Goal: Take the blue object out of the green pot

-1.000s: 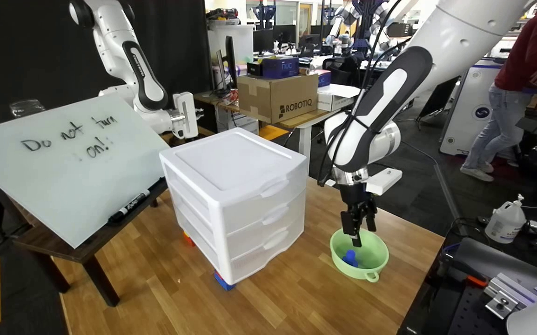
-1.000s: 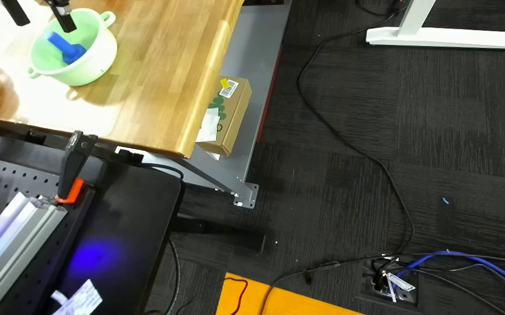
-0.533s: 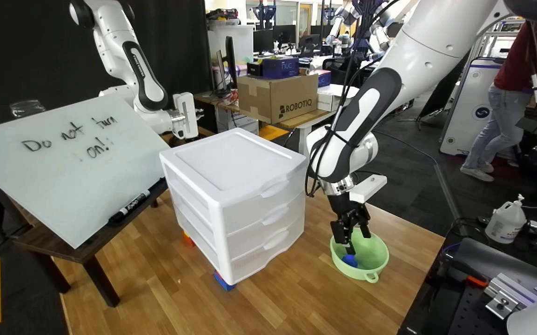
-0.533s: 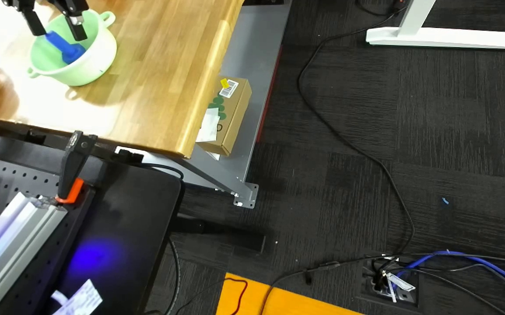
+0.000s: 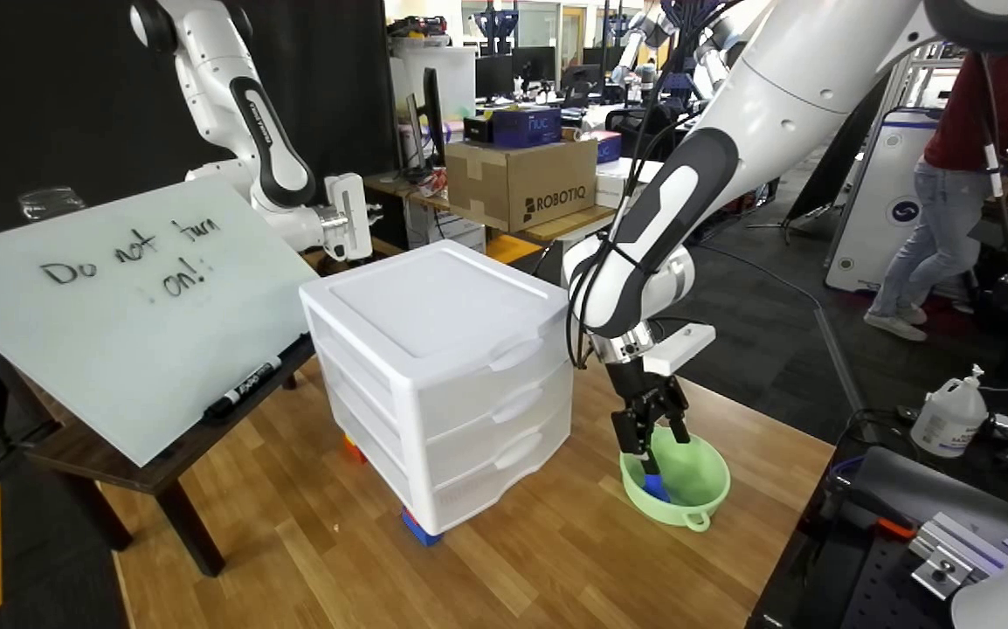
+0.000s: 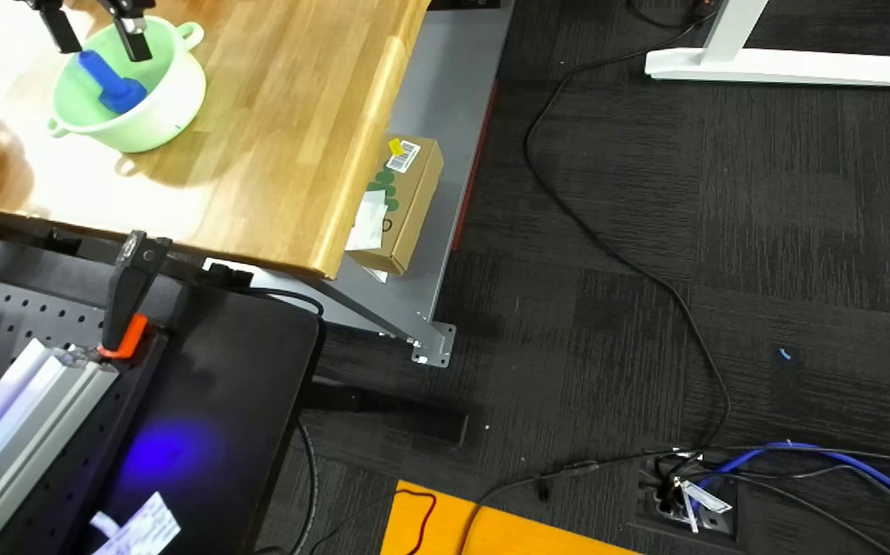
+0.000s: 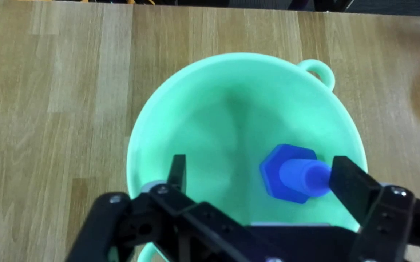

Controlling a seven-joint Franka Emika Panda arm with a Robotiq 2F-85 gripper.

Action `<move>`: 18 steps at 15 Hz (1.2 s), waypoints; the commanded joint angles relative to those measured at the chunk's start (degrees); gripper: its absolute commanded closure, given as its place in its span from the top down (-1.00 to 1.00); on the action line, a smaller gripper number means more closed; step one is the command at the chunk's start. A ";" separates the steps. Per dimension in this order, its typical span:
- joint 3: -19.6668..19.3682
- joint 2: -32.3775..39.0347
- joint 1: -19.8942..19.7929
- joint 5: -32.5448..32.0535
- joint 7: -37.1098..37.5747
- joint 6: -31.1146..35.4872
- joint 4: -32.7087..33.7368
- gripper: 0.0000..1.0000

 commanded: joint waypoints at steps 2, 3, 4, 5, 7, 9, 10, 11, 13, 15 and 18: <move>0.21 0.80 -0.30 -1.27 1.17 -2.41 1.84 1.00; 0.36 0.66 -0.20 -1.43 0.81 -2.32 1.71 1.00; 0.39 0.49 -0.11 -1.59 0.73 -2.34 1.60 1.00; 0.39 0.46 -0.07 -1.62 0.76 -2.35 1.60 1.00; 0.61 0.62 -0.06 -1.52 0.34 -2.43 1.68 1.00; 0.96 1.36 0.18 -1.60 0.00 -2.65 2.06 1.00; 1.19 1.79 0.36 -1.71 -0.06 -2.79 2.21 1.00; 1.41 2.13 0.54 -1.82 0.09 -2.83 2.27 1.00; 1.82 2.79 0.82 -2.07 0.08 -2.71 2.22 1.00; 1.81 3.31 0.96 -2.34 0.26 -2.41 2.20 1.00; 1.78 3.31 0.71 -2.21 0.06 -1.99 2.00 1.00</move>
